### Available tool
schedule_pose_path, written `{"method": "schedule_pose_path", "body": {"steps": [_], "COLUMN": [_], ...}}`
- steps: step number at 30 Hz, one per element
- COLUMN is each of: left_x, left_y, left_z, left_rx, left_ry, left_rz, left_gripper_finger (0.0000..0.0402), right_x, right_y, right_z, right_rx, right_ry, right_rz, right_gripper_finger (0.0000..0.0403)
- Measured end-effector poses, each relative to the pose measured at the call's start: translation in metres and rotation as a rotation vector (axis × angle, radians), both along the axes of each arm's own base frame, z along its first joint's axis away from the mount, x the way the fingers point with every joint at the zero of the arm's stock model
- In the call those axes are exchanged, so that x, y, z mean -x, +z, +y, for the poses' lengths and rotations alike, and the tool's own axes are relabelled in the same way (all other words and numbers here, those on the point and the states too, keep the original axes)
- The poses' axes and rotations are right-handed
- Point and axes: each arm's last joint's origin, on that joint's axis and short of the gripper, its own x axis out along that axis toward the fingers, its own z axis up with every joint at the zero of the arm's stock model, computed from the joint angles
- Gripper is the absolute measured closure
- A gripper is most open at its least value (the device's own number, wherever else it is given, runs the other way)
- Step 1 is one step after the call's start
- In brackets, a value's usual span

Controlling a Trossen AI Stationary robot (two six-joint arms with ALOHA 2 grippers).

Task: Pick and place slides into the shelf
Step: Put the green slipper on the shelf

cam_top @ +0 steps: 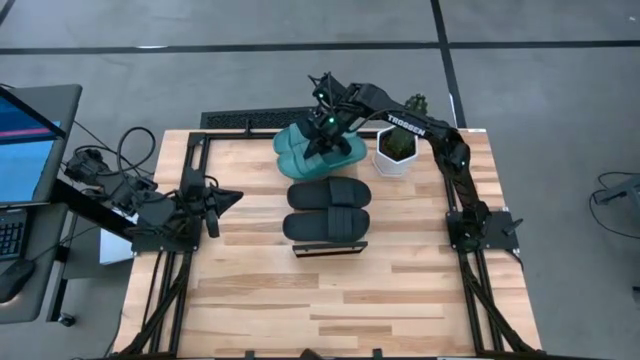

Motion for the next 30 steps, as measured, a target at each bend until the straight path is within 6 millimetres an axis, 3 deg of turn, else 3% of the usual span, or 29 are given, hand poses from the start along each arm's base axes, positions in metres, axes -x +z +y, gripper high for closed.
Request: {"method": "schedule_pose_path", "body": {"steps": [19, 30], "left_x": [0.0, 0.0], "left_y": [-0.001, -0.001], "left_z": [-0.001, -0.001], "left_rx": [0.005, 0.018], "left_ry": [-0.023, -0.021], "left_rz": [0.01, 0.006], "left_gripper_finger": [0.0401, 0.0402], "right_x": [0.0, -0.018], "right_y": [-0.001, -0.024], "right_z": [0.002, 0.002], "right_rx": [-0.025, -0.033], "right_ry": [-0.019, -0.012], "right_rz": [0.031, 0.039], "right_gripper_finger": [0.0403, 0.0401]}}
